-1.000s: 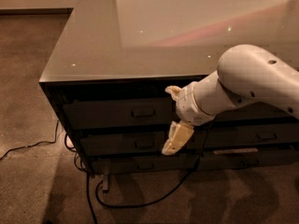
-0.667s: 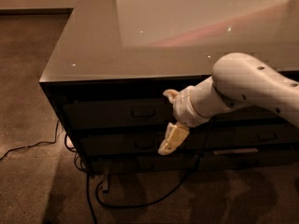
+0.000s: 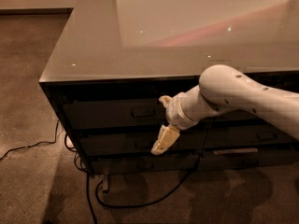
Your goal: Open top drawer
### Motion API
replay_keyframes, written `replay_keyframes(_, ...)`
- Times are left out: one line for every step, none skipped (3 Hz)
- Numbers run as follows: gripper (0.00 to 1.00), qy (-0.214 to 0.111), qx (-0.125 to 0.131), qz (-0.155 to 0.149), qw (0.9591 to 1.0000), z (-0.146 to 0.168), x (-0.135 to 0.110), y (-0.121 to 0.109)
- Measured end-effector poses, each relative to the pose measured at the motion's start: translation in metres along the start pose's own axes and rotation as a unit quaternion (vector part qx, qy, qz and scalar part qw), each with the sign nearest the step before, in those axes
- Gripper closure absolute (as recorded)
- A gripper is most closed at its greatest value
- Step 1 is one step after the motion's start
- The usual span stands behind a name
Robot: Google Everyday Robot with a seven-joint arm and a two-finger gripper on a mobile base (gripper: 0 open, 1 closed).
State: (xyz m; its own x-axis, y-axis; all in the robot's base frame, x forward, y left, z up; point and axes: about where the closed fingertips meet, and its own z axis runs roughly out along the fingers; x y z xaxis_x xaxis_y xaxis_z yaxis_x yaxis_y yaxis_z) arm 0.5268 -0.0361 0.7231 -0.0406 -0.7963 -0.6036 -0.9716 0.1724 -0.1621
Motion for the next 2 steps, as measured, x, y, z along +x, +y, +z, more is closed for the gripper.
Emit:
replay_keyframes(0.0,-0.004,-0.006,0.004,1.0,0.022,-0.001,-0.006)
replay_keyframes(0.0,-0.005,-0.006,-0.002,1.0,0.036,-0.007,-0.018)
